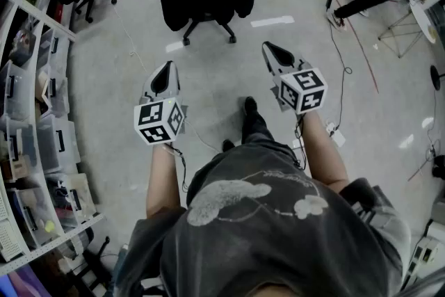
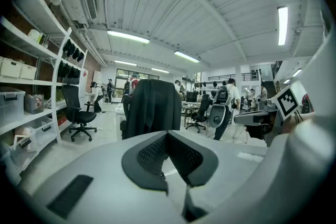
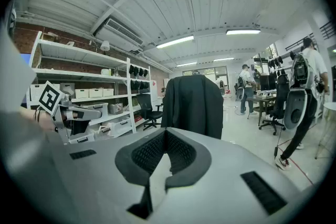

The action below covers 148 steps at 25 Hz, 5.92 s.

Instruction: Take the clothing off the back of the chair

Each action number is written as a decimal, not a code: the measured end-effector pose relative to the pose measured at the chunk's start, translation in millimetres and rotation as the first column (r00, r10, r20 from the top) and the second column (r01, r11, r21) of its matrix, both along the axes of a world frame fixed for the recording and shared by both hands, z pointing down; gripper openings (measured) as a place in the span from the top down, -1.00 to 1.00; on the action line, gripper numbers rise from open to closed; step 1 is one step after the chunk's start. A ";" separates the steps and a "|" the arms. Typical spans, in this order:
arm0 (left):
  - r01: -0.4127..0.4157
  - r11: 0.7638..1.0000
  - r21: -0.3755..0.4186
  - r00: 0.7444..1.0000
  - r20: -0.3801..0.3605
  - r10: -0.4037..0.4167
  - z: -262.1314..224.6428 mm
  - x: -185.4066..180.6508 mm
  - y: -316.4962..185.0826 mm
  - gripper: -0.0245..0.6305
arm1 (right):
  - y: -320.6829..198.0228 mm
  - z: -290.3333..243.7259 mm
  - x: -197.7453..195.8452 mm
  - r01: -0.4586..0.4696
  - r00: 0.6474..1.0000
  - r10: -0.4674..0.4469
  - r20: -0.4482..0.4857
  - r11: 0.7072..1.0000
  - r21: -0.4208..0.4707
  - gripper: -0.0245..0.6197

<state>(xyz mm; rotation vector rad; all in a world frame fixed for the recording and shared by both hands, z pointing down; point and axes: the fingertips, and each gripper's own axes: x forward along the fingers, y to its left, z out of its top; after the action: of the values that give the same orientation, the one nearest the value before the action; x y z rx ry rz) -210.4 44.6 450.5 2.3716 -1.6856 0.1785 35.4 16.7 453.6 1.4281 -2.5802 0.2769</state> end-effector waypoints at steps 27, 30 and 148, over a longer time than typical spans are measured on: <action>-0.031 0.999 -0.033 1.000 0.003 0.031 4.3 29.2 -57.4 0.93 | -52.4 12.4 30.4 -0.043 0.990 0.050 0.130 0.998 -0.055 0.95; -0.016 0.999 -0.029 1.000 0.009 0.016 -1.1 38.4 -87.4 0.93 | -85.8 9.5 40.1 -0.026 0.991 0.033 0.132 0.998 -0.052 0.95; 0.046 0.993 0.111 0.985 0.159 -0.064 -65.1 3.4 -437.6 0.89 | -472.8 -51.8 29.0 0.203 0.979 -0.203 -0.014 0.979 0.026 0.93</action>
<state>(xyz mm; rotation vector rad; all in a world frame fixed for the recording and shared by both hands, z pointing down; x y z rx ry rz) -207.1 -393.0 385.4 2.4427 -1.8768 0.2862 64.5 -456.0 401.8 1.1575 -2.7031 0.2047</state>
